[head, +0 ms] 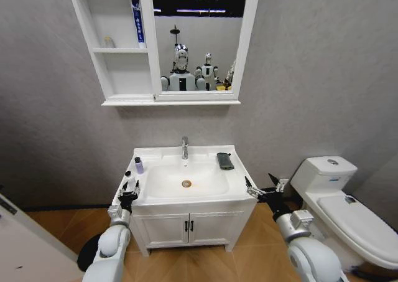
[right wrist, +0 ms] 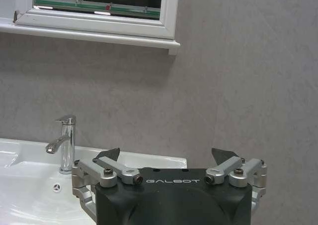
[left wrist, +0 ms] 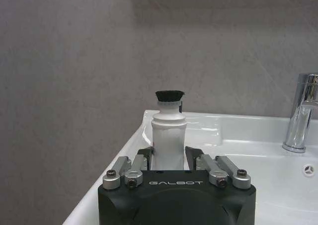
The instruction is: Move facial cleanser and shampoo from washbasin to cabinet, then wipe washbasin with towel.
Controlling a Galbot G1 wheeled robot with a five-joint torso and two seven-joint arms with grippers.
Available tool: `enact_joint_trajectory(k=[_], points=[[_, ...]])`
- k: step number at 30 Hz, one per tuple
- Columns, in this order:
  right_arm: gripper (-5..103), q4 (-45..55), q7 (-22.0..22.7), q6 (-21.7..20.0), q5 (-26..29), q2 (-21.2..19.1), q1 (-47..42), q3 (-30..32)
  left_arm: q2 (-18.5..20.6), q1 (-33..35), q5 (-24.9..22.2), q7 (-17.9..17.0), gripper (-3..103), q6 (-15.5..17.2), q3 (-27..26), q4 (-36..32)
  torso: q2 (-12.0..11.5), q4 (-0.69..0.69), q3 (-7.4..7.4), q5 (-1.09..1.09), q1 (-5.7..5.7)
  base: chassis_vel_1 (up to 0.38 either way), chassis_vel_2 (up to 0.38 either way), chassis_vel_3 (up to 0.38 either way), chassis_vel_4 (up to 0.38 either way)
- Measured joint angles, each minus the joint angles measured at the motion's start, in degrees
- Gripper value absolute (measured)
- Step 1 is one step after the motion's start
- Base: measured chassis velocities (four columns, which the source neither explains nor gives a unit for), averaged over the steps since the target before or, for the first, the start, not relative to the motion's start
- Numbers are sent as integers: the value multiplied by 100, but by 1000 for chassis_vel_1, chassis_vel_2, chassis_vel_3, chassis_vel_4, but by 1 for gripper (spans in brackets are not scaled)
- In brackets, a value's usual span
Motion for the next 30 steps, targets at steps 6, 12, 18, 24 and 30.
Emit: enact_joint_trajectory(k=[6, 12, 18, 24, 30], points=[[100, 36, 0, -7, 11, -17, -34, 3, 21, 28, -27, 68, 29, 26, -25, -58, 0, 0, 0, 0, 0, 0, 0, 0, 0], [100, 75, 1, -10, -4, 15, -85, 3, 23, 50, -44, 89, 29, 30, -38, -99, 0, 0, 0, 0, 0, 0, 0, 0, 0], [100, 88, -5, 5, -29, 39, -162, 3, 11, 144, -50, 113, 29, 10, -105, -181, 0, 0, 0, 0, 0, 0, 0, 0, 0], [100, 103, -16, 20, -40, 69, -183, -6, 36, 230, -100, 132, 29, 15, -183, -352, 0, 0, 0, -1, 0, 0, 0, 0, 0], [100, 71, -62, 69, -82, 106, -178, -37, 248, 233, -256, -46, 29, 383, -194, -869, 0, 0, 0, -1, 0, 0, 0, 0, 0]])
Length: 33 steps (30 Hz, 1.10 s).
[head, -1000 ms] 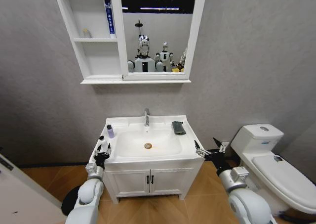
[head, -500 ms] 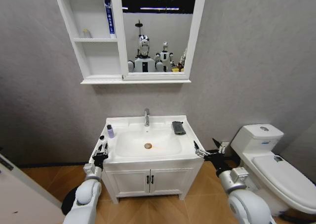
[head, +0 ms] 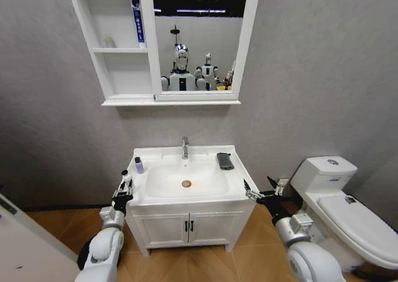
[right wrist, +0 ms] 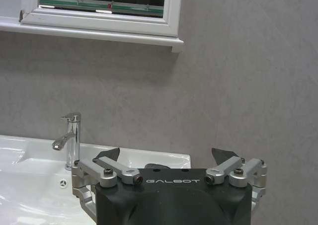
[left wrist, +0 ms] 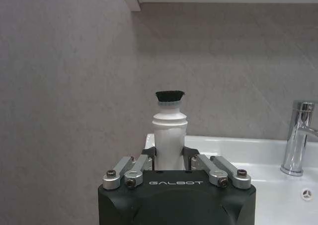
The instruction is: Move facial cleanser and shampoo from washbasin to cabinet, then wipe washbasin with towel.
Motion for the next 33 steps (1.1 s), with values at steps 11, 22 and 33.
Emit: enact_joint_trajectory(k=[11, 22, 33], points=[[100, -201, -237, 119, -193, 171, 82, -206, 1151, -424, -1042, -1109, 29, 1311, 54, -1464, 0, 1, 0, 1, 0, 0, 0, 0, 0], [100, -247, -251, 37, -126, 44, 268, -197, 2480, -1787, -2472, -1794, 29, 2461, 329, -1594, 0, -1, 0, 0, 0, 0, 0, 0, 0], [100, -307, -247, -33, -123, 19, 344, -186, 3013, -3813, -3286, -2123, 29, 2727, 1176, -645, 0, -1, 1, 0, 0, 0, 0, 0, 0]])
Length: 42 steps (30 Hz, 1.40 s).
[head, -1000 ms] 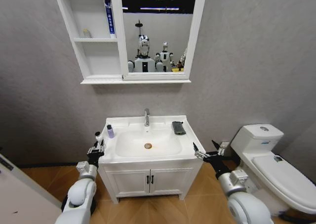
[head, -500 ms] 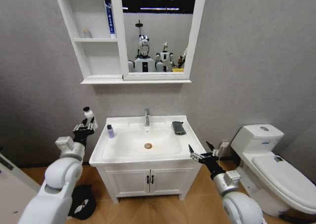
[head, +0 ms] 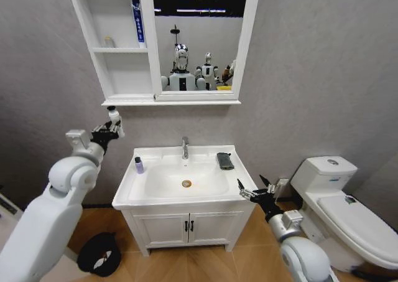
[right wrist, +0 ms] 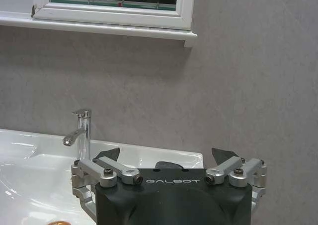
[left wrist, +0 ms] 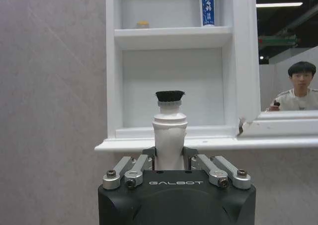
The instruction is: Move facial cleanser and shampoo from washbasin to cabinet, then wipe washbasin with towel.
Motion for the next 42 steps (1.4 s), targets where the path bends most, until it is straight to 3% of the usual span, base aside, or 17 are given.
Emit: enact_joint_trajectory(k=[10, 13, 16, 18, 26, 38, 42], points=[[100, -122, 48, -124, 192, 29, 136, 5, -22, -1787, -418, -84, 29, 179, 942, 1088, 0, -1, 0, 1, 0, 0, 0, 0, 0], [100, -242, 51, -132, 200, 94, 228, -21, -71, -2497, -466, -48, 29, 241, 1367, 1747, 0, 1, 0, 0, 0, 0, 0, 0, 0], [100, -274, 50, -133, 201, 110, 241, -22, -123, -2690, -460, -4, 28, 249, 1494, 1961, 0, 3, 0, 0, 0, 0, 0, 0, 0], [100, -341, 50, -131, 202, 133, 249, -15, -343, -3160, -331, 190, 28, 254, 1752, 2525, 0, -2, 0, 1, 1, 0, 0, 0, 0], [100, -403, 49, -82, 308, 79, 219, 125, -804, -4016, 151, 658, 28, 223, 1969, 3496, 0, -1, -1, 2, 0, 0, 0, 0, 0], [100, -423, 55, -24, 377, 67, 180, 178, -975, -4723, 821, 1561, 28, 101, 2164, 4860, 0, 0, -1, 0, 0, 0, 0, 0, 0], [100, -421, 56, 6, 413, 40, 156, 222, -1015, -4779, 919, 1634, 28, 64, 2163, 5056, 0, 0, -1, 0, 0, 0, 0, 0, 0]])
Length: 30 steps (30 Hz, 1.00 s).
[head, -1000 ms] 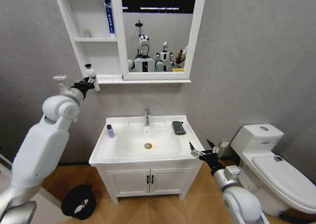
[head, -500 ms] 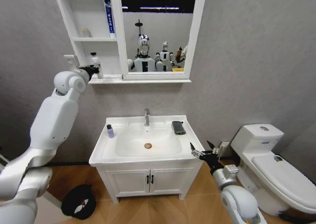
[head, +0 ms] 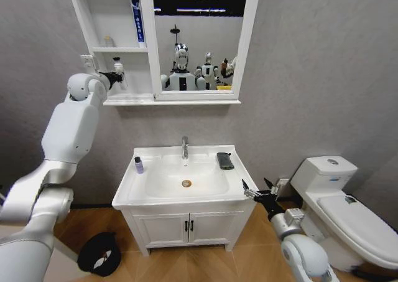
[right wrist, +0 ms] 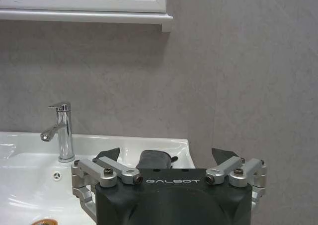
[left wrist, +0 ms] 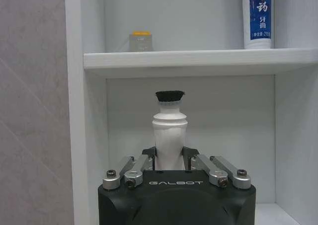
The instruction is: Move facial cleanser and shampoo from washbasin to cabinet, then wipe washbasin with towel.
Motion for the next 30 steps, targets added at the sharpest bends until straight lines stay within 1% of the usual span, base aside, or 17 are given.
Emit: enact_joint_trajectory(k=[4, 6, 10, 12, 19, 30], points=[[100, 2, 1, 16, 9, -14, -13, 22, -45, -21, 63, 53, 28, -64, -3, 117, 0, 0, 0, 0, -1, 0, 0, 0, 0], [100, 21, 8, 22, 32, -24, -37, 29, -145, -58, 219, 127, 28, -203, -46, 346, 0, -1, 0, 0, -1, 0, 0, 0, 0], [100, 42, 10, 34, 35, -31, -68, 39, -233, -94, 344, 178, 28, -296, -96, 524, 0, -1, 0, 0, 0, 0, 0, 0, 0], [100, 48, 10, 65, 35, -13, -102, 65, -315, -142, 507, 237, 28, -382, -128, 683, 0, -1, 0, 0, -1, 0, 0, 0, 0], [100, 51, 5, 126, 14, 7, -196, 80, -374, -172, 642, 266, 28, -410, -178, 785, 0, -1, 0, 0, -1, 0, 0, 0, 0], [100, 74, 3, 119, -32, 23, -171, 35, -261, -100, 685, 324, 28, -407, -215, 857, 0, 0, 0, 0, -1, 0, 0, 0, 0]])
